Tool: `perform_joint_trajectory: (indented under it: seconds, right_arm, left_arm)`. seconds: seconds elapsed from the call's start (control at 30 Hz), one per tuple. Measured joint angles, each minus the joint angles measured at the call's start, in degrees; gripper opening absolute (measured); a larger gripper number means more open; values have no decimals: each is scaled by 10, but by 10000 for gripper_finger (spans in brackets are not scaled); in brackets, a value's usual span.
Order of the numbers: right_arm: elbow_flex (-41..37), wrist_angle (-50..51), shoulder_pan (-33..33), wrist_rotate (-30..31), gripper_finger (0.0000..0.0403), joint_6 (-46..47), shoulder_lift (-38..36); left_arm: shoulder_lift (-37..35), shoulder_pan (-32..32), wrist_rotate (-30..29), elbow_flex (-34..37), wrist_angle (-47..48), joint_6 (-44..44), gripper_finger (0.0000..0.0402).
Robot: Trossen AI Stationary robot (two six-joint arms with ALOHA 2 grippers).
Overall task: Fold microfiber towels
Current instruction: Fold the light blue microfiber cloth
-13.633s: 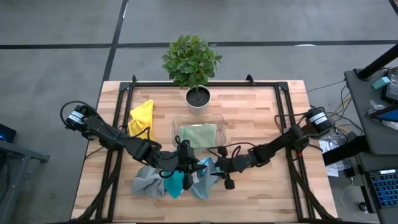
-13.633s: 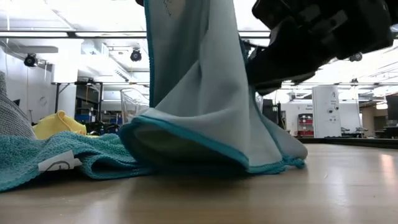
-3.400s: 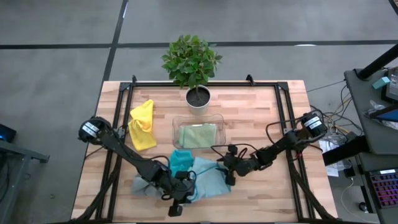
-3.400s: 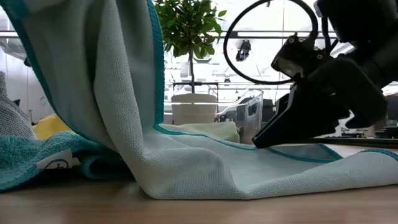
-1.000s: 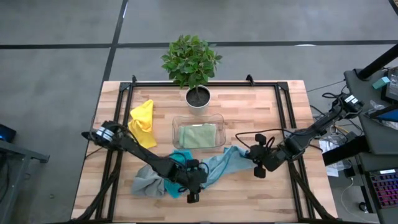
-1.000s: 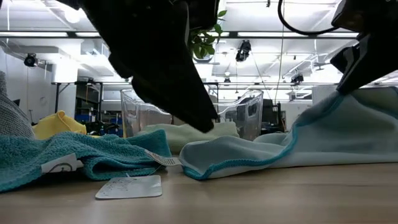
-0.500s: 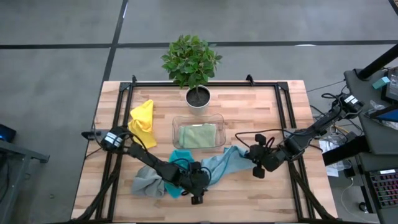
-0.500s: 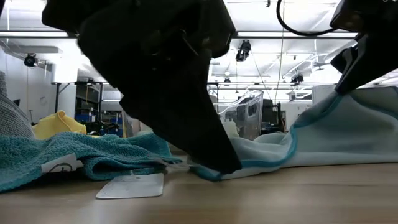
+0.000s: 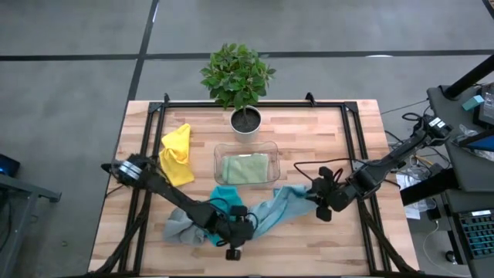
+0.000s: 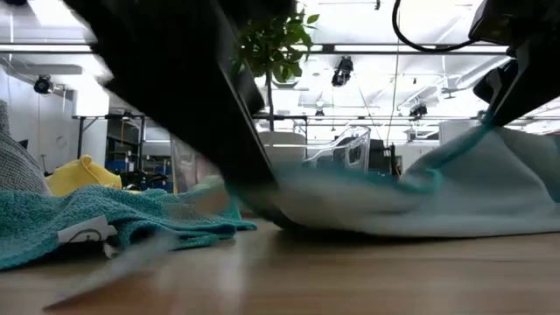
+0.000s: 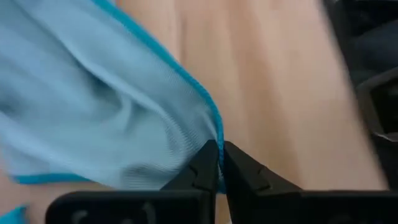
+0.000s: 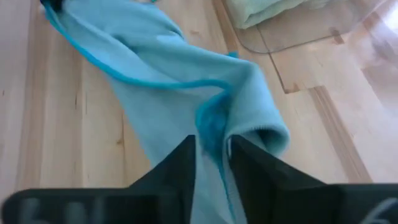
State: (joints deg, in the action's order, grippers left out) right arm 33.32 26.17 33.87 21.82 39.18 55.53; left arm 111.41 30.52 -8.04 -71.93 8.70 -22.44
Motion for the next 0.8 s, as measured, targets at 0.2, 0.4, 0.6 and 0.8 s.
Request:
perform_joint_trajectory:
  seconds: [0.2,0.4,0.6,0.8]
  right_arm:
    - [12,18,0,0,166,3,-20]
    - [8,-41,0,-4,196,-70,14]
    - [8,-68,-28,20,199,-149,84]
    - [7,-37,-76,21,199,-197,119]
  left_arm:
    - [-28,15,0,6,-4,4,1]
    - [-30,22,0,11,-4,-9,1]
    - [-27,23,10,19,-4,-26,0]
    - [-27,23,16,20,-5,-28,0]
